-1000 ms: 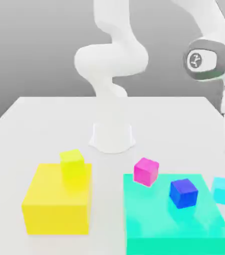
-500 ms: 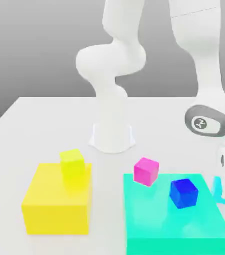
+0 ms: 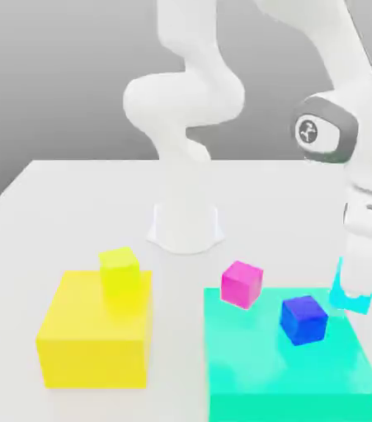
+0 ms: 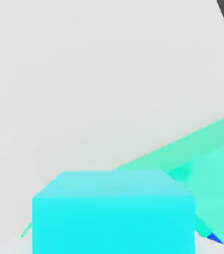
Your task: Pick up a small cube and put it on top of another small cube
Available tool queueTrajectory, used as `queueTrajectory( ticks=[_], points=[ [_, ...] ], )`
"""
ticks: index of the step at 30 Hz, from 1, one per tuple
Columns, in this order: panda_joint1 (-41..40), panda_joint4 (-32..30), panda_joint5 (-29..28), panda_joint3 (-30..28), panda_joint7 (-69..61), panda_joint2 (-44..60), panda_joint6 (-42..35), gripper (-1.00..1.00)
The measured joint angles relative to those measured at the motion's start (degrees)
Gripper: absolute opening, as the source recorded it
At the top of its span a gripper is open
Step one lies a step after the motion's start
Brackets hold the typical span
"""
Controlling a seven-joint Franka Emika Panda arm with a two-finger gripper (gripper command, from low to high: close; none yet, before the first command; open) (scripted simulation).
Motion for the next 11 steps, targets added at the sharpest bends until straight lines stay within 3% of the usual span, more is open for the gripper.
queueTrajectory(
  ticks=[3,7,8,11],
  points=[
    [-1.66,0.72,3.55,-2.82,-4.11,-4.56,-5.09,-1.00],
    [-2.40,-1.00,3.45,-3.49,-4.47,0.17,1.35,-1.00],
    [-2.41,-1.38,3.18,-3.52,-4.29,1.33,2.88,1.00],
    [-2.42,-1.38,3.18,-3.53,-4.29,1.33,2.88,1.00]
  ],
)
